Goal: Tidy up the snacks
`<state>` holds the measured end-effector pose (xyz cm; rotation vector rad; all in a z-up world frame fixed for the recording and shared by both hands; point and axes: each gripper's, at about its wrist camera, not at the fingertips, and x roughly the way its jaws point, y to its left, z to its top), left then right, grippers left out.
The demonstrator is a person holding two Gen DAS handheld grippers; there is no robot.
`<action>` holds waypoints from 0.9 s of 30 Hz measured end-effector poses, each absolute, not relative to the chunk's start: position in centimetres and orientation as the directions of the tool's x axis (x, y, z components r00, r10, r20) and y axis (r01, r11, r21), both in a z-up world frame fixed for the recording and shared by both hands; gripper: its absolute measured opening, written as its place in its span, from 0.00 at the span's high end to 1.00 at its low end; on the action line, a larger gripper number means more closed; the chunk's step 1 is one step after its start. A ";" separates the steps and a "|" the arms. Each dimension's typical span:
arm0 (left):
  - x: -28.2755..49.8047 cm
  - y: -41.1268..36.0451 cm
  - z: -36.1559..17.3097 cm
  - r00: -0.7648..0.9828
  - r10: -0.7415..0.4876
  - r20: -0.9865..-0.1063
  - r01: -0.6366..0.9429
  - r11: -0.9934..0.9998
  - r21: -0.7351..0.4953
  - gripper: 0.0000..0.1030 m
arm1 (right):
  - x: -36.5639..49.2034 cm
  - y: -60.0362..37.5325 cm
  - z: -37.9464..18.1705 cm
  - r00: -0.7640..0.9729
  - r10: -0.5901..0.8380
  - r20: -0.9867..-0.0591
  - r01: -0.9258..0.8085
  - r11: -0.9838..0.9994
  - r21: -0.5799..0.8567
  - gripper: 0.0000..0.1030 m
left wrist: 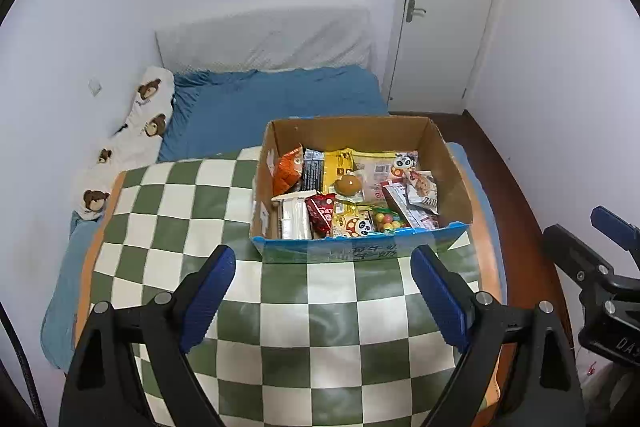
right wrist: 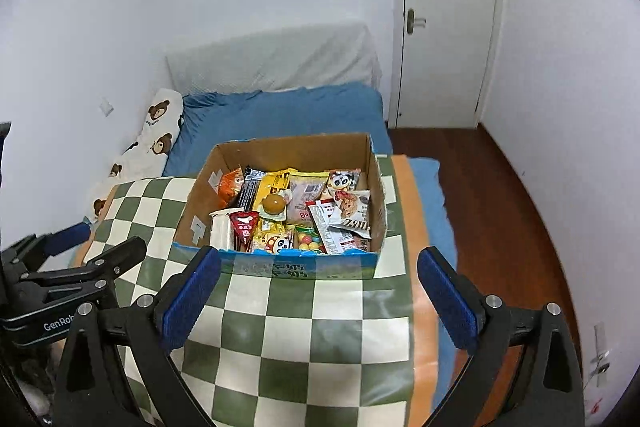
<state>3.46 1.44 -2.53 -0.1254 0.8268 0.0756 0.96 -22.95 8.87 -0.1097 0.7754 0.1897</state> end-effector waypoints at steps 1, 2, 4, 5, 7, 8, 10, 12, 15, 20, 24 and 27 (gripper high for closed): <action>3.0 1.4 -2.2 0.682 0.031 -0.731 -0.122 0.990 -0.072 0.11 | 0.3 -23.0 9.3 0.703 0.129 -0.699 -0.213 0.976 -0.034 0.02; 2.4 1.4 -1.9 0.690 0.045 -0.722 -0.131 0.989 -0.063 0.05 | -0.4 -23.0 9.6 0.706 0.132 -0.696 -0.214 0.976 -0.032 0.02; 1.4 1.3 -1.3 0.703 0.057 -0.709 -0.134 0.990 -0.053 0.00 | -1.4 -23.2 10.3 0.712 0.139 -0.688 -0.210 0.977 -0.020 0.02; 1.0 1.3 -1.0 0.708 0.058 -0.704 -0.134 0.990 -0.053 0.00 | -2.0 -23.3 10.7 0.721 0.133 -0.680 -0.204 0.979 -0.024 0.02; 0.4 1.3 -0.6 0.714 0.050 -0.698 -0.129 0.990 -0.062 0.00 | -3.1 -23.5 11.4 0.736 0.128 -0.665 -0.196 0.980 -0.028 0.01; 0.2 1.3 -0.5 0.715 0.047 -0.697 -0.127 0.990 -0.064 0.00 | -3.5 -23.5 11.7 0.740 0.128 -0.661 -0.197 0.980 -0.031 0.01; -0.1 1.3 -0.4 0.715 0.039 -0.698 -0.124 0.990 -0.071 0.00 | -4.0 -23.4 12.1 0.745 0.128 -0.655 -0.201 0.979 -0.037 0.01; -0.3 1.3 -0.3 0.714 0.033 -0.699 -0.120 0.990 -0.076 0.00 | -4.4 -23.4 12.2 0.743 0.130 -0.657 -0.205 0.978 -0.038 0.01; -0.6 0.9 -0.1 0.720 0.041 -0.692 -0.120 0.990 -0.067 0.00 | -4.6 -23.5 12.3 0.744 0.124 -0.656 -0.201 0.979 -0.043 0.01; -0.4 0.6 0.0 0.723 0.043 -0.689 -0.123 0.990 -0.066 0.00 | -4.8 -23.8 12.4 0.754 0.112 -0.647 -0.192 0.980 -0.055 0.01; 0.4 0.5 -0.2 0.725 0.050 -0.687 -0.130 0.989 -0.066 0.00 | -4.4 -23.9 12.3 0.762 0.099 -0.640 -0.178 0.982 -0.060 0.01; 1.4 0.5 -0.4 0.725 0.061 -0.686 -0.143 0.988 -0.064 0.00 | -3.5 -24.0 12.1 0.771 0.079 -0.632 -0.165 0.983 -0.078 0.01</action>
